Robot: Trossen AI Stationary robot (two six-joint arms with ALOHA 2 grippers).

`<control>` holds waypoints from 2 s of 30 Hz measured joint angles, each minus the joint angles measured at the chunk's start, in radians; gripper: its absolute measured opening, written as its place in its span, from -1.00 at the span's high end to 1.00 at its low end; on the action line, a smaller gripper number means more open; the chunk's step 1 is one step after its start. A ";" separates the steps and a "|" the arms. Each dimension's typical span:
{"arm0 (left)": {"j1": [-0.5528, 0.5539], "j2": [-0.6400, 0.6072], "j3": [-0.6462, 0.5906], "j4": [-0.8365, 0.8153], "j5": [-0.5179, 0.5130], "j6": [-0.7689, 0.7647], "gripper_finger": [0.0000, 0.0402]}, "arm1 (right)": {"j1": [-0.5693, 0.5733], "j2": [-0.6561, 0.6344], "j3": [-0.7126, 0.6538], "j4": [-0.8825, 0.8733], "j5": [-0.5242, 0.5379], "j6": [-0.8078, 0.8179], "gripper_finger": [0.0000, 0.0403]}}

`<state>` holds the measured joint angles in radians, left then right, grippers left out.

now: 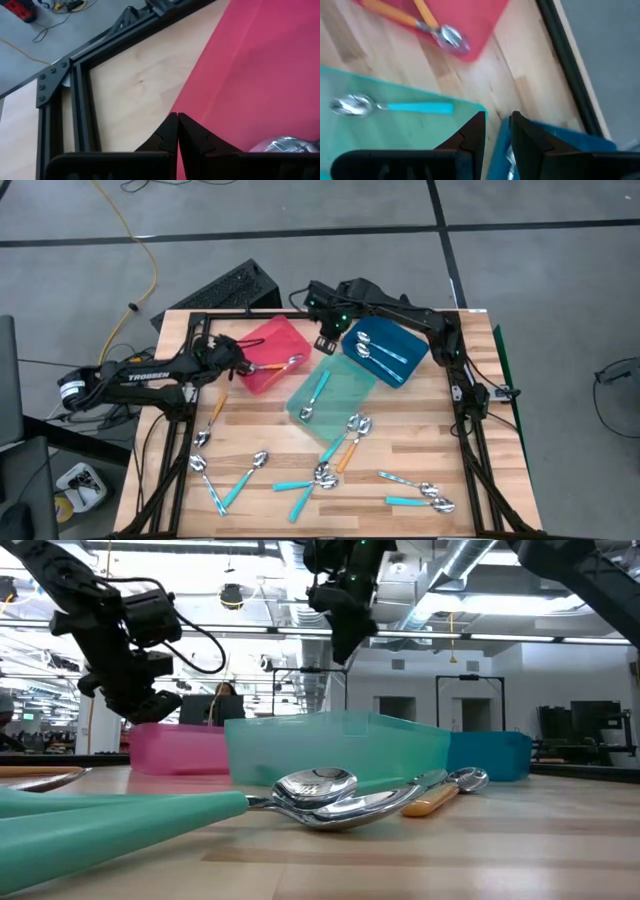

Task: Sort silverware by color (type)
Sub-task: Adjust the red bin

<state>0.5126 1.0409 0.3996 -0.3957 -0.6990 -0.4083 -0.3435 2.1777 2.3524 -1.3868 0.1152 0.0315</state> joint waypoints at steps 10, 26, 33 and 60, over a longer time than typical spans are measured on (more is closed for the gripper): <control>0.035 0.000 0.000 0.075 0.006 0.058 1.00 | 0.164 0.000 -0.005 -0.181 -0.015 -0.148 0.45; 0.035 -0.107 0.003 0.119 0.086 0.139 1.00 | 0.451 0.002 -0.198 0.070 -0.086 -0.253 0.45; 0.027 -0.285 0.003 0.096 0.312 0.132 1.00 | 0.515 -0.001 -0.369 0.132 -0.114 -0.251 0.50; -0.294 0.113 0.099 0.429 0.458 0.295 1.00 | 0.545 -0.125 -0.427 0.067 0.068 -0.039 0.52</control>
<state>0.2185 1.1534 0.4987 0.0335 -0.2405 -0.1128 0.2016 2.0524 1.9258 -1.3201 0.1833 -0.0079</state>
